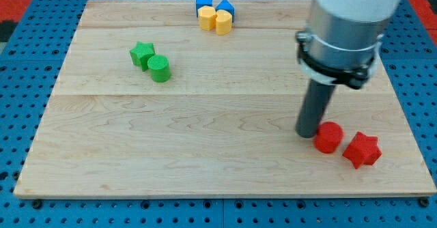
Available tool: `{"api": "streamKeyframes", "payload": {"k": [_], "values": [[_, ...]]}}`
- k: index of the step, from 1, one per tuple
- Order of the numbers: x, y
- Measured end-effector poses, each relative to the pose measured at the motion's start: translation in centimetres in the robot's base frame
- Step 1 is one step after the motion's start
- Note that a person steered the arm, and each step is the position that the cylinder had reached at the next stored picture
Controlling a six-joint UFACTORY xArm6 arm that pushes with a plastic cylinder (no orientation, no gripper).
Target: Slide the green star and green circle to the center
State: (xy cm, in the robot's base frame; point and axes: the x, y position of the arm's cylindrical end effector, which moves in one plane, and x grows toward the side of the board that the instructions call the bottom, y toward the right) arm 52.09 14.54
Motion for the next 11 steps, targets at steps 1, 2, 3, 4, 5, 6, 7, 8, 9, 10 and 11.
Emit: {"api": "streamKeyframes", "payload": {"k": [1, 2, 3, 4, 5, 6, 7, 8, 9, 10, 11], "values": [[0.0, 2.4], [-2.3, -3.0], [-9.6, -9.0], [-17.4, -13.1], [-21.3, -24.9], [-23.5, -33.6], [-19.5, -32.5], [-14.1, -30.2], [-11.5, -25.0], [-11.5, -21.4], [-11.7, -29.7]]}}
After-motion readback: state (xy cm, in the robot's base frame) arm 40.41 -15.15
